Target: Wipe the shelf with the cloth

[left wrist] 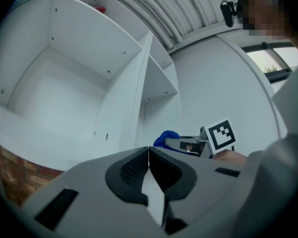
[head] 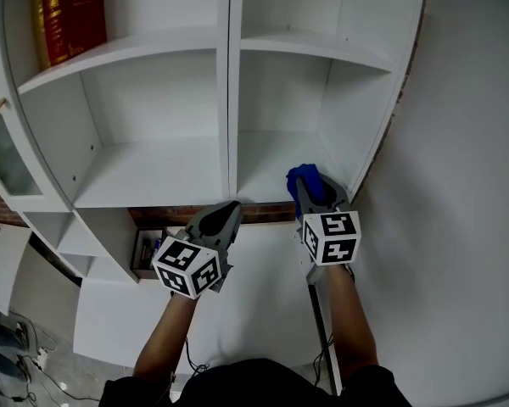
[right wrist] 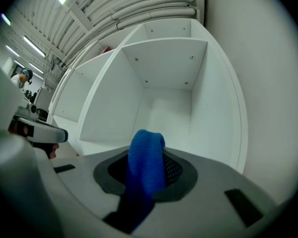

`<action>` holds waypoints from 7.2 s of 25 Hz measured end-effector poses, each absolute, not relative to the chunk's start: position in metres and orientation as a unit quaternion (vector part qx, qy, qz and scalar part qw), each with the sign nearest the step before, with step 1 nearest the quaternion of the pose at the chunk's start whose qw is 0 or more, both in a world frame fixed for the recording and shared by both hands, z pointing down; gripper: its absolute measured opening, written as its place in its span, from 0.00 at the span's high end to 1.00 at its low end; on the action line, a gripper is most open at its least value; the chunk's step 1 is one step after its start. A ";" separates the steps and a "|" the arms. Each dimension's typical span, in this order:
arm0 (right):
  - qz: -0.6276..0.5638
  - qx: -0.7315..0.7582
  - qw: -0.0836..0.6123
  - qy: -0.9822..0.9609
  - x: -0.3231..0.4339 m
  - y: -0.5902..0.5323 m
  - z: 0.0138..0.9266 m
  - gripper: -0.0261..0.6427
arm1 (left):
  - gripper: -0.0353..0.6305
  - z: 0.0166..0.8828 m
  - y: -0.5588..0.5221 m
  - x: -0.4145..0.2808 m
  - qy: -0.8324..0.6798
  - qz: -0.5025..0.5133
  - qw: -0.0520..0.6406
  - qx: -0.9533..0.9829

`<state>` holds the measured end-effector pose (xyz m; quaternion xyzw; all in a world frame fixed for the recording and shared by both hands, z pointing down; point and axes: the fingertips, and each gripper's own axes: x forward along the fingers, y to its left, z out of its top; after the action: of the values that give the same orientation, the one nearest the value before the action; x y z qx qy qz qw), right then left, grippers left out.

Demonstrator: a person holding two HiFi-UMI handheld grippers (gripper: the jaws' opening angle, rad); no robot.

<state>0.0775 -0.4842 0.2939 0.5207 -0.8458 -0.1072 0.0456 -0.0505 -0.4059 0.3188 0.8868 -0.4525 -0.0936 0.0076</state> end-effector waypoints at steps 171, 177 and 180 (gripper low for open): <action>-0.204 0.495 0.344 -0.771 0.103 -0.487 0.307 0.81 | 0.92 0.327 -0.391 -0.012 -0.389 -0.086 0.041 0.916; -0.180 0.509 0.322 -0.777 0.105 -0.466 0.302 0.81 | 0.92 0.329 -0.379 -0.017 -0.387 -0.082 0.042 0.918; -0.172 0.519 0.300 -0.782 0.105 -0.454 0.298 0.81 | 0.92 0.330 -0.372 -0.020 -0.383 -0.081 0.043 0.919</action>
<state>0.1053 -0.4544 0.2982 0.5193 -0.7817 -0.1718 0.2996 -0.0198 -0.3719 0.3302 0.9191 -0.3832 -0.0806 0.0432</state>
